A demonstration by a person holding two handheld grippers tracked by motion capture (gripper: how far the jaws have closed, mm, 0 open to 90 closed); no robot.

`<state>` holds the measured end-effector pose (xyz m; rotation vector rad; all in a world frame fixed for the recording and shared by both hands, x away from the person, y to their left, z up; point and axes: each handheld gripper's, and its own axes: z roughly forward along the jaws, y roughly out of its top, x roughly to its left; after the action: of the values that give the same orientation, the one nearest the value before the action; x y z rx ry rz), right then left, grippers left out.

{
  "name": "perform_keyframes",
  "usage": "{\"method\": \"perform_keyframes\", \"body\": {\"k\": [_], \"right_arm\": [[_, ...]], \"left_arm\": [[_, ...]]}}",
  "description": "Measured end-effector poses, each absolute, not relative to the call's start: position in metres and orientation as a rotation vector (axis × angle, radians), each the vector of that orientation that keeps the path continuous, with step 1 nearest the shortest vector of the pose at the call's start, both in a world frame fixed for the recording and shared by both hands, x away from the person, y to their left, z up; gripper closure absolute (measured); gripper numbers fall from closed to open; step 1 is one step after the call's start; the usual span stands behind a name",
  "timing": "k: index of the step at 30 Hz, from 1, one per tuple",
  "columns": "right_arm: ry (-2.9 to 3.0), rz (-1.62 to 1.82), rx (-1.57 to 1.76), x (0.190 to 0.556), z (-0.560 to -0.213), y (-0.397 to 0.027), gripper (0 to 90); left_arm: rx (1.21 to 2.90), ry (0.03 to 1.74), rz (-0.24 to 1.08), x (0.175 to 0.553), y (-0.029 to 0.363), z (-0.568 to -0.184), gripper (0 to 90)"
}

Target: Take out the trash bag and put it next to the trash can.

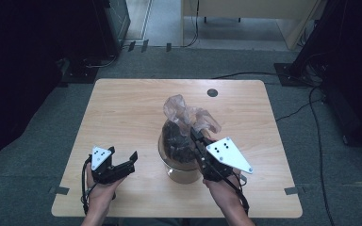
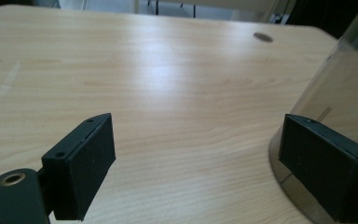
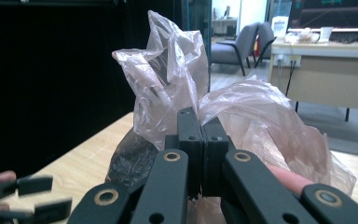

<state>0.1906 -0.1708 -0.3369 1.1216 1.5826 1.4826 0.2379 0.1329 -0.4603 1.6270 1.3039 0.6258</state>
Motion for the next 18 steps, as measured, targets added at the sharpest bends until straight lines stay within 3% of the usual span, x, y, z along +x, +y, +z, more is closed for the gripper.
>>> {"method": "perform_keyframes", "body": {"k": [18], "right_arm": [[1.463, 1.492, 1.070, 0.192, -0.294, -0.193, 90.0]], "left_arm": [[1.773, 1.451, 0.686, 0.246, 0.152, -0.501, 9.7]]}}
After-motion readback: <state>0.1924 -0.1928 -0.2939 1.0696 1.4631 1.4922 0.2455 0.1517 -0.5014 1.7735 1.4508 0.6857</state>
